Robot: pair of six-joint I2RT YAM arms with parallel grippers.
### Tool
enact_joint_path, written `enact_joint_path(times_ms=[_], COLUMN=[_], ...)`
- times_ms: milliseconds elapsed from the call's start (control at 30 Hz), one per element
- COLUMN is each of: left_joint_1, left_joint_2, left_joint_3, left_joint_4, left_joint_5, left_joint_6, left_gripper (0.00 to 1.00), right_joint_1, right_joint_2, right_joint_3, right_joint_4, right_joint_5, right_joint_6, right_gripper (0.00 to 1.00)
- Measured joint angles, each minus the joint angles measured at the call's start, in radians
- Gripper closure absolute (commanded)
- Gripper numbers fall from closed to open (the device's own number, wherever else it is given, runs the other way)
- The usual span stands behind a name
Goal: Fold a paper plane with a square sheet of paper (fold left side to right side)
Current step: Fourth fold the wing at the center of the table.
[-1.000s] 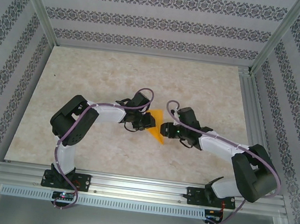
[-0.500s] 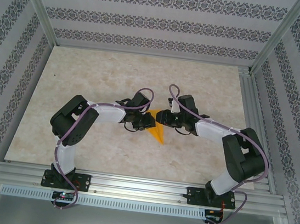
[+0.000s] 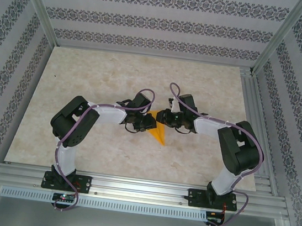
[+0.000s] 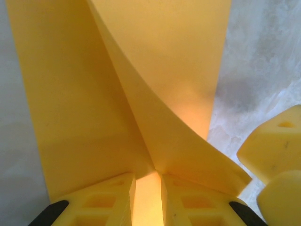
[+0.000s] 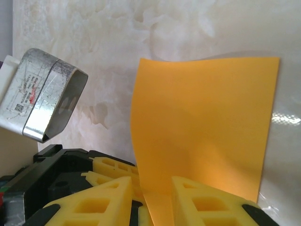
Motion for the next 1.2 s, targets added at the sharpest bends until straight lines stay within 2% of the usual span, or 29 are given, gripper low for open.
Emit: enact_joint_path(times_ms=[467,733,1200], left_joint_1=[0.000,0.000,0.000], left_joint_2=[0.000,0.000,0.000], left_joint_3=[0.000,0.000,0.000], left_joint_4=[-0.003,-0.003,-0.003], left_joint_5=[-0.002,-0.003,-0.003], left_joint_6=[0.000,0.000,0.000], left_gripper=[0.77,0.77,0.77], right_joint_1=[0.000,0.000,-0.012], right_joint_2=[0.031,0.031,0.031], right_joint_3=[0.021,0.032,0.053], right_joint_4=[-0.007,-0.023,-0.080], right_joint_5=[-0.003,-0.003,0.019], right_joint_6=[-0.005,-0.012,-0.051], right_gripper=[0.83,1.00,1.00])
